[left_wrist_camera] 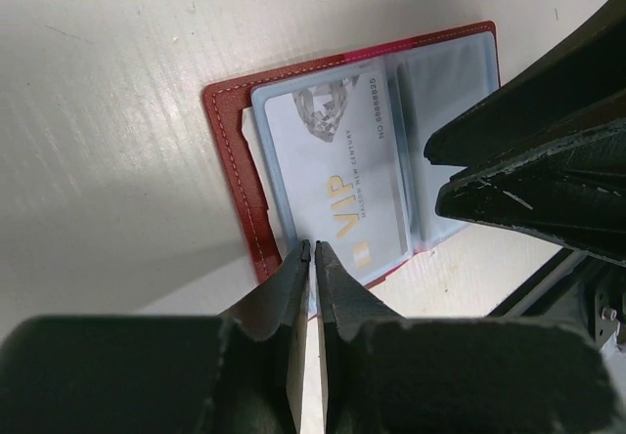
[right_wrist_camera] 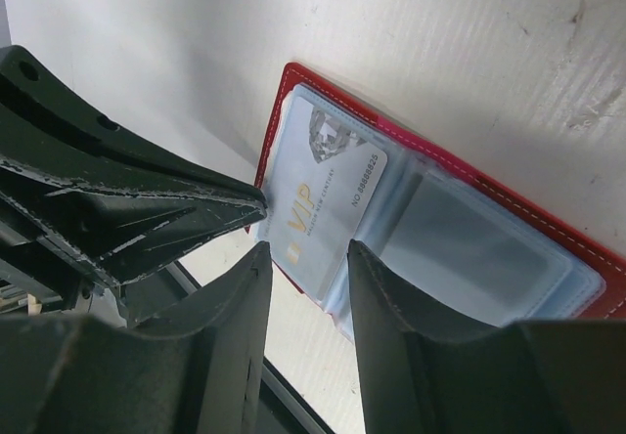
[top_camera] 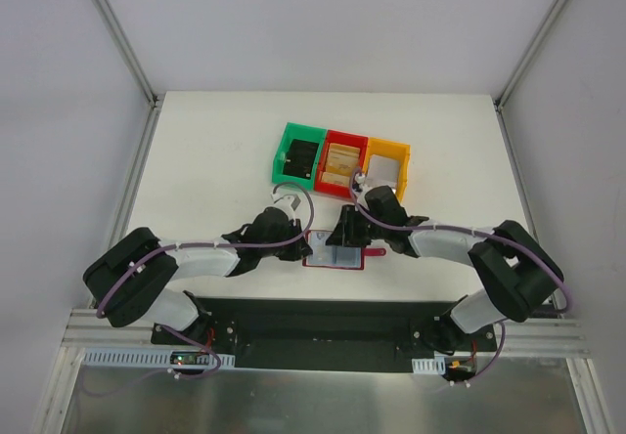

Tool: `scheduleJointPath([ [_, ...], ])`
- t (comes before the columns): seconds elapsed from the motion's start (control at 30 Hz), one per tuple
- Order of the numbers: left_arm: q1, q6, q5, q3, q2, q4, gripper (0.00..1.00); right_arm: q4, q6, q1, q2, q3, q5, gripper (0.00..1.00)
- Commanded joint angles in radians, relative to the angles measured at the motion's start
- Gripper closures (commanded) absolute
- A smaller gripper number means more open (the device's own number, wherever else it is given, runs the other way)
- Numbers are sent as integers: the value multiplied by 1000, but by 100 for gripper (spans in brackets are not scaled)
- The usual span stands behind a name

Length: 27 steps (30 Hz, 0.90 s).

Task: Take the credit cards out of the card holder
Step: Remove the credit card from the card holder.

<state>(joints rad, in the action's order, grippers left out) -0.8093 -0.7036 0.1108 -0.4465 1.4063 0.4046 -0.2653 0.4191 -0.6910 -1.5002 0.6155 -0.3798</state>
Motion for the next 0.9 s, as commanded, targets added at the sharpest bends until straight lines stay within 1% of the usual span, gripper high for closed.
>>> scheduleJointPath([
  [0.0, 12, -4, -34, -32, 17, -3, 96, -72, 24, -7, -26, 21, -2, 60],
  [0.3, 13, -11, -36, -35, 56, -10, 98, -103, 35, -7, -68, 4, 4, 59],
  [0.63, 12, -13, -45, -32, 62, -32, 99, -117, 43, -7, -68, -13, 2, 59],
  [0.87, 13, -14, -46, -35, 74, -47, 99, -187, 82, -4, -80, -51, -16, 59],
])
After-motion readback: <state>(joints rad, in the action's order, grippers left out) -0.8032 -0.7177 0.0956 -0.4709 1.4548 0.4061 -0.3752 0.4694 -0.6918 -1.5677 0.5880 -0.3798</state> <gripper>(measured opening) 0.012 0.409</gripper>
